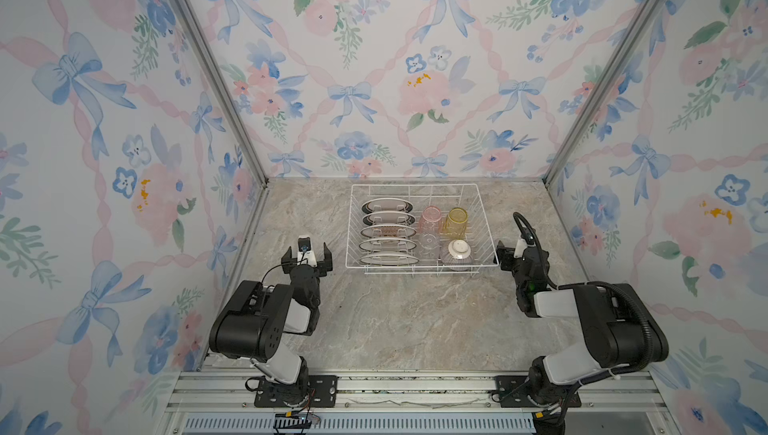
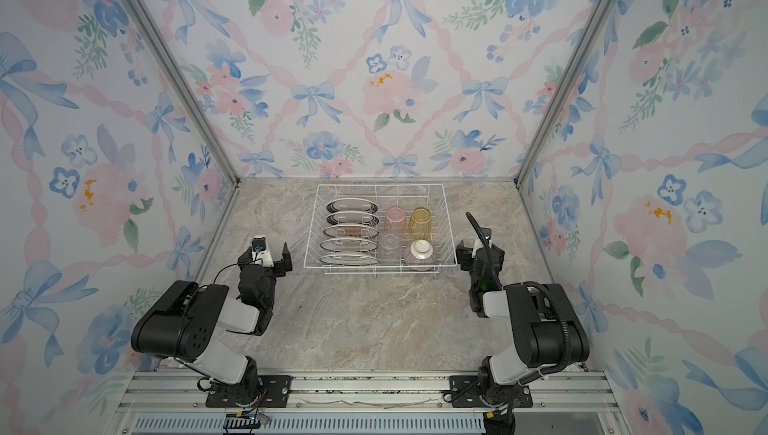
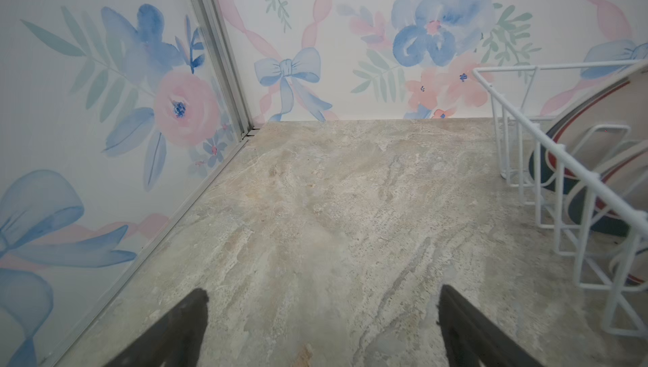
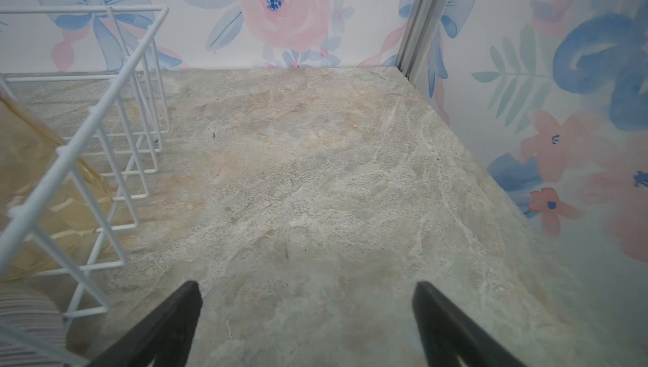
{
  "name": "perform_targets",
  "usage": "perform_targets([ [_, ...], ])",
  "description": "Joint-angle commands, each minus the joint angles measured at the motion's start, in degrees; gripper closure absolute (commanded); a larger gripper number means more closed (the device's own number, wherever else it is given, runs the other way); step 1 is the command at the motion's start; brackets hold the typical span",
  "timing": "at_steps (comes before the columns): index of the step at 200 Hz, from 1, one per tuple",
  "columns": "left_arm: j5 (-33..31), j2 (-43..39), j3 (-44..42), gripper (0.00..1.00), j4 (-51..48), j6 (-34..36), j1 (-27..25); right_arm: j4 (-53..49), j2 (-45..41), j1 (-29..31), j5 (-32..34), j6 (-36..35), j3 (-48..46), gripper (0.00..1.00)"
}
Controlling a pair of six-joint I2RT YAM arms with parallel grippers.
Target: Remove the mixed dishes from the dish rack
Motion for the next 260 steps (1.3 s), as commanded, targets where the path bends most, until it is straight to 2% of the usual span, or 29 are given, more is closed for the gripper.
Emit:
perform_targets([
  [1,1.0,0.2,0.8,0.02,-0.8,-0.8,0.6,-0.4,0.2,0.4,-0.9,-0.2,1.2,0.03],
  [141,1.8,0.1,1.1,0.02,-1.3,-0.9,0.9,-0.7,0.1,0.3,-1.0,-0.1,1.3,0.03],
  [207,6.2,-0.3,1.9,0.21,-3.9,-2.1,2.9,-0.5,0.2,0.3,-1.0,-0.2,1.3,0.03],
  [260,6.9,-0.4,2.0,0.22,-4.2,-2.3,3.2,-0.7,0.2,0.3,-1.0,-0.1,1.3,0.03],
])
